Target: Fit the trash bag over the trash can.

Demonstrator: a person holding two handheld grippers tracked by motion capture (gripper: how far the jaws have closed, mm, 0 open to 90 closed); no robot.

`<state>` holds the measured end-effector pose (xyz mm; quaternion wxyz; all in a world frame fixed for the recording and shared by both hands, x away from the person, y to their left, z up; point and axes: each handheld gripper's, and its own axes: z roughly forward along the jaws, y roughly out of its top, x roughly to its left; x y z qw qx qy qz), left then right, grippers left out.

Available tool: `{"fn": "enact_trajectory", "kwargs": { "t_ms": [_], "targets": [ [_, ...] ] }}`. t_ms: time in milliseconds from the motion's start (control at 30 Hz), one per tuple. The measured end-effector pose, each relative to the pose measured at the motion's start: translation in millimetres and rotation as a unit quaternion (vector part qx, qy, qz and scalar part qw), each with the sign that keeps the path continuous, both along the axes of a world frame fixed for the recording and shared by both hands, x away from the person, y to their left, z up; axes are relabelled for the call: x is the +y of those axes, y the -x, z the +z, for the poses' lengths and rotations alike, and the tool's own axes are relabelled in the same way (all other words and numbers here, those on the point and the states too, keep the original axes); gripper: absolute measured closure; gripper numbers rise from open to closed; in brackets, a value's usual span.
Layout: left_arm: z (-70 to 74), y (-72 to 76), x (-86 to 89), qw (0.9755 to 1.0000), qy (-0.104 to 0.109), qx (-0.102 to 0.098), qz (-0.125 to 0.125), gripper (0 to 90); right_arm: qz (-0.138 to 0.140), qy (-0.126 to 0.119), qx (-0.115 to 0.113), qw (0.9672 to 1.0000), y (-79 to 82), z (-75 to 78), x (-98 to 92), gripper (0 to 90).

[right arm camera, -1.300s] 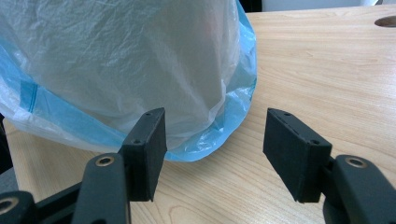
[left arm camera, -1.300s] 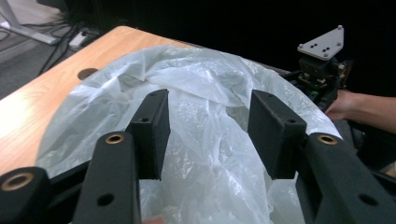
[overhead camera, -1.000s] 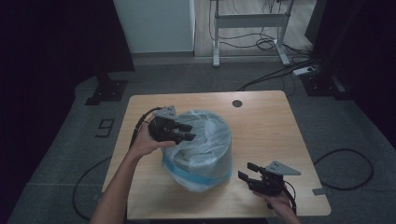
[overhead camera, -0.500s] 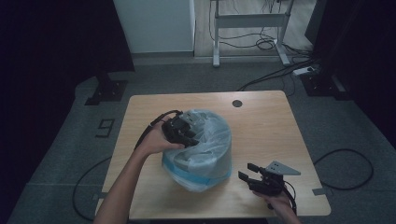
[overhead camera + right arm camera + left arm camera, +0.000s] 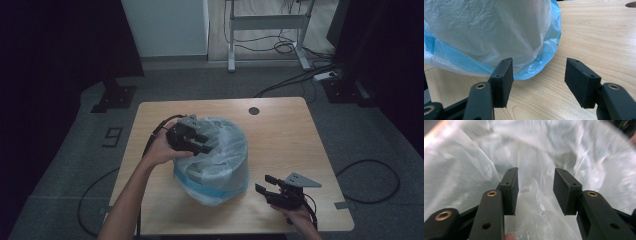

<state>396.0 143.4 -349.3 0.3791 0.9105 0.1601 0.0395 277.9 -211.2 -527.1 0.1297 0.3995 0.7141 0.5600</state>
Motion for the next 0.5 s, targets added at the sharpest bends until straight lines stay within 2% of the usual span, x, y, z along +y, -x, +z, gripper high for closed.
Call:
{"fn": "enact_trajectory", "kwargs": {
  "t_ms": [100, 200, 400, 500],
  "targets": [
    [5.9, -0.1, 2.4, 0.9995, 0.032, -0.004, 0.000, 51.1, 0.001, 0.001, 0.000, 1.0000, -0.1, -0.3, 0.7, 39.1],
    [12.1, -1.9, -0.5, 0.9988, 0.047, -0.004, -0.012, 50.4, -0.003, -0.002, 0.004, 1.0000, -1.7, -1.1, 1.5, 39.1],
    [17.2, -9.8, -19.0, 0.9979, 0.057, 0.000, -0.031, 49.8, -0.004, 0.000, 0.001, 1.0000, -1.4, -0.7, 0.9, 39.1],
    [15.8, -13.9, -29.7, 0.9978, 0.055, 0.004, -0.037, 49.7, -0.006, -0.002, 0.002, 1.0000, -1.3, -0.3, -0.9, 39.1]
  ]
}}
